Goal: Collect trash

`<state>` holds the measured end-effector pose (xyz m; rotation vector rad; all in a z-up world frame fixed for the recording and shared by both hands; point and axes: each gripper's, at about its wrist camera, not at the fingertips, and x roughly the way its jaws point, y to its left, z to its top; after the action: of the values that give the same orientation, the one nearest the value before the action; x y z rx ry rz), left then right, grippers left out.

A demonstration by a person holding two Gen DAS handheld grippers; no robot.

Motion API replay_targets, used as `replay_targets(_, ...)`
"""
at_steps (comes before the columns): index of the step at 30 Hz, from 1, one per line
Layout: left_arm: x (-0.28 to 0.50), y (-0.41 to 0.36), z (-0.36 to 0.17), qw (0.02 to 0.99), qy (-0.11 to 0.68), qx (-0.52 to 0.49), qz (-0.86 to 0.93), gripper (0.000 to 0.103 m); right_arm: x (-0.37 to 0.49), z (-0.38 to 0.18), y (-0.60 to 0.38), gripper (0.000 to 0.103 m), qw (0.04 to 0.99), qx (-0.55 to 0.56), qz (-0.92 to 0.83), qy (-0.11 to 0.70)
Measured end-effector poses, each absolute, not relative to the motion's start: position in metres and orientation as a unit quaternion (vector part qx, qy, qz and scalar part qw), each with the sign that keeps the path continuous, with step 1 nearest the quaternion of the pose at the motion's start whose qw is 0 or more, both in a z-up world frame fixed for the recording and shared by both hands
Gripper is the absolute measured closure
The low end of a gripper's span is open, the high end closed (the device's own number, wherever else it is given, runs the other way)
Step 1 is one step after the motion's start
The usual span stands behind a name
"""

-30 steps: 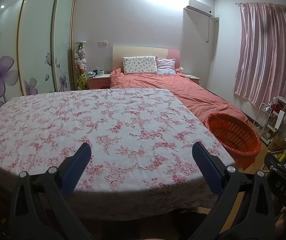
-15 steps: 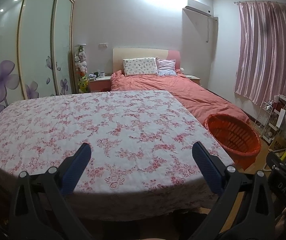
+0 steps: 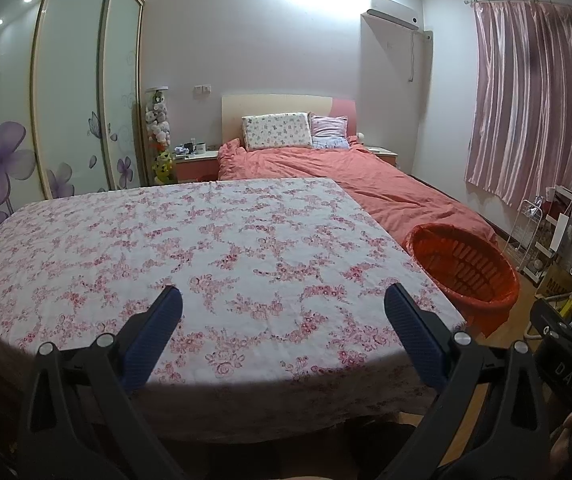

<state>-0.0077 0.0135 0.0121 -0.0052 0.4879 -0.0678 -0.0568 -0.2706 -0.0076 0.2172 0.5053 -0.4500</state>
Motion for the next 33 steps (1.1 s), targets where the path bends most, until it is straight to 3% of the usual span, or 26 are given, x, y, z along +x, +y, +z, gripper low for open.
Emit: replay_targets(33,-0.0049,0.0135,0.0095,0.968,0.247,-0.004,-0.035,0.004,-0.0561,-0.0072,-0.2707,0.003,0.937,0.106,-0.22,0.248)
